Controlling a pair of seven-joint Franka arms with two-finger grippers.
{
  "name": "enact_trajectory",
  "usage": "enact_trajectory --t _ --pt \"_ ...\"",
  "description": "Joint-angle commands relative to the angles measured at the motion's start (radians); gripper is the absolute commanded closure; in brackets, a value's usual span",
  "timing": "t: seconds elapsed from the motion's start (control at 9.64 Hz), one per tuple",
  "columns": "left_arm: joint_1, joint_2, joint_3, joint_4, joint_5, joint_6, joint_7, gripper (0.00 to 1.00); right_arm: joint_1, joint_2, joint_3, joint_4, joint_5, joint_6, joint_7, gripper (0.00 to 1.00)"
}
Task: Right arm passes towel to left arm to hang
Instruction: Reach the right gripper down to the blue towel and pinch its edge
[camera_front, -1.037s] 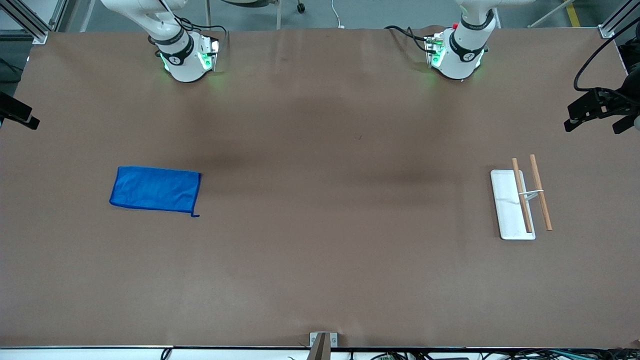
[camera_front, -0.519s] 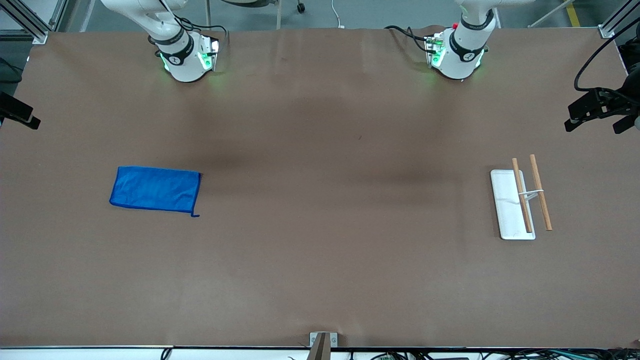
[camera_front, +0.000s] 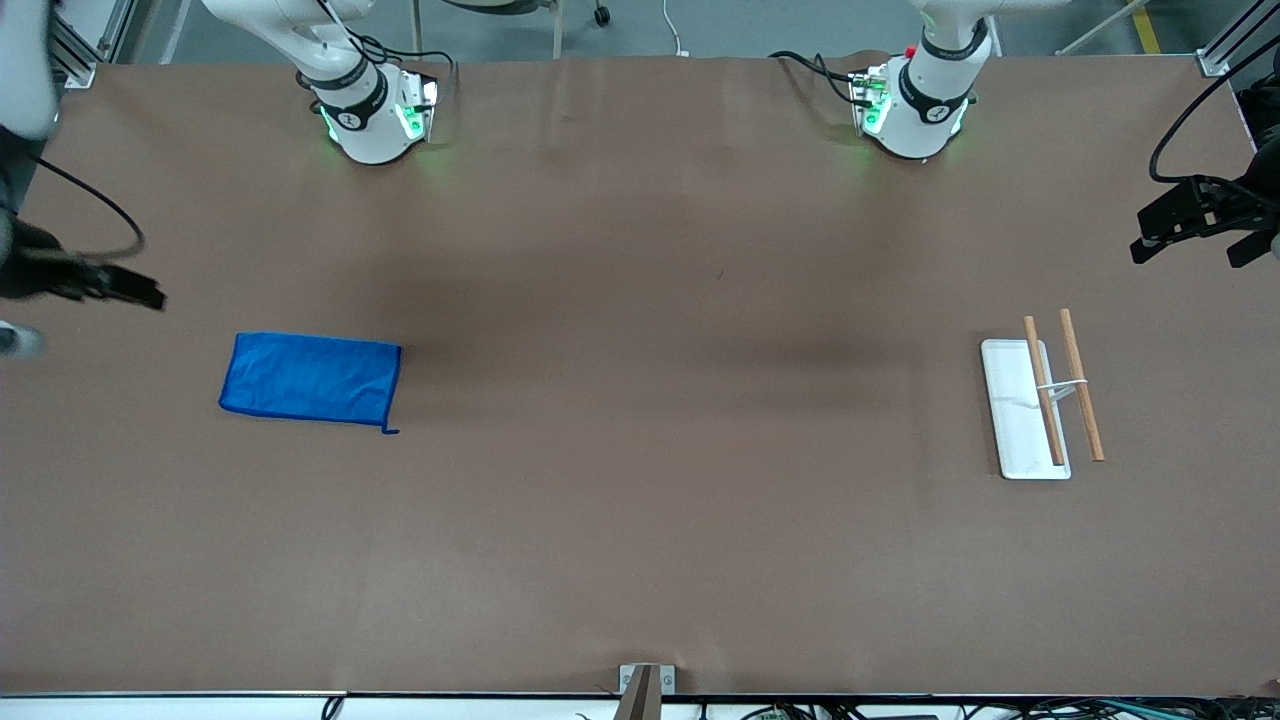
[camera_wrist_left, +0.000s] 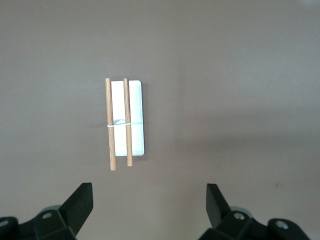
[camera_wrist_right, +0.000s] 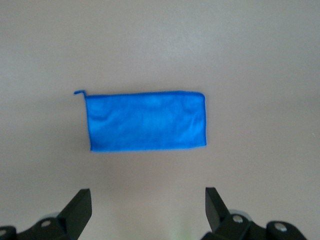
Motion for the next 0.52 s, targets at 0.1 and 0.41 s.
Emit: enact_trajectory --t 0.1,0.41 --pt "-0.002 0.040 0.001 0.042 0.023 -0.006 -0.001 0.01 -0.050 0.042 0.008 -0.325 -0.016 0.428 -0.109 0.00" --pt "-0.002 0.065 0.001 0.049 0.025 -0.007 -0.009 0.01 -0.050 0.185 0.007 -0.479 -0.016 0.808 -0.109 0.00"
